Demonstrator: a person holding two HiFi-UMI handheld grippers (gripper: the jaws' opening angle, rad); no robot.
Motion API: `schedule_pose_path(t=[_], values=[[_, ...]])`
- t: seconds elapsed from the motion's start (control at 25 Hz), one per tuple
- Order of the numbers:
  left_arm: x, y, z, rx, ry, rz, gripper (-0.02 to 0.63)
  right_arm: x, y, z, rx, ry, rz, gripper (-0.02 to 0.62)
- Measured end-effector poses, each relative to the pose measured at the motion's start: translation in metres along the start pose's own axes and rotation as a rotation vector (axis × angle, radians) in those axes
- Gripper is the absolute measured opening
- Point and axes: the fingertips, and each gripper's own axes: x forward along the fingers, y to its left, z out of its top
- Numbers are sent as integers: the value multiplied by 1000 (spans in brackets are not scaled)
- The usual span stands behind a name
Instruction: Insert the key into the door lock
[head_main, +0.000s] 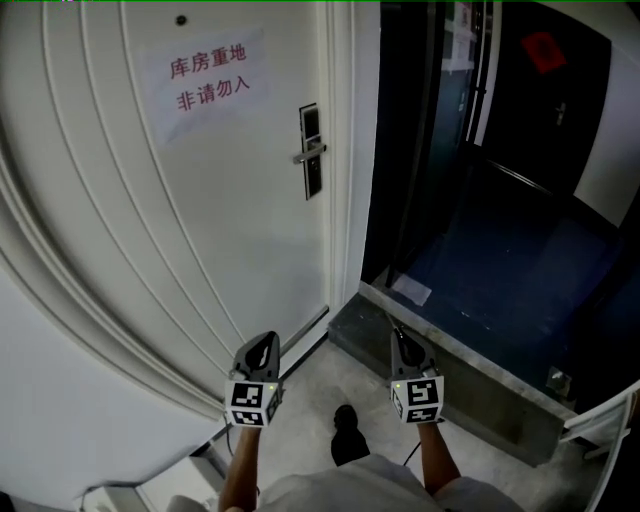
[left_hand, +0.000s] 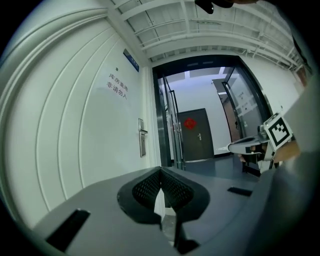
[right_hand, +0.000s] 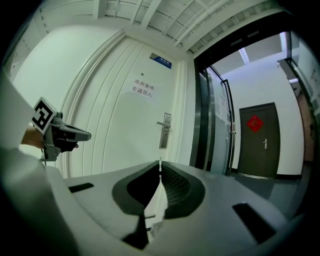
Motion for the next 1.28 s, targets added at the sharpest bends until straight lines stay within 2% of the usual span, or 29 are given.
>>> schedule_pose_path(t=[0.28,0.56,0.92,1.28], values=[[119,30,31,32,-7,46,17,123,-55,17,7,-29,64,29],[209,62,36,34,9,95,17,224,-89,23,8,-44,121,29],[269,95,24,12,24,132,17,306,-98,19,-3,-25,171,29],[326,117,14,2,34,70,17,366,-96,18,-9,-7,152,29]])
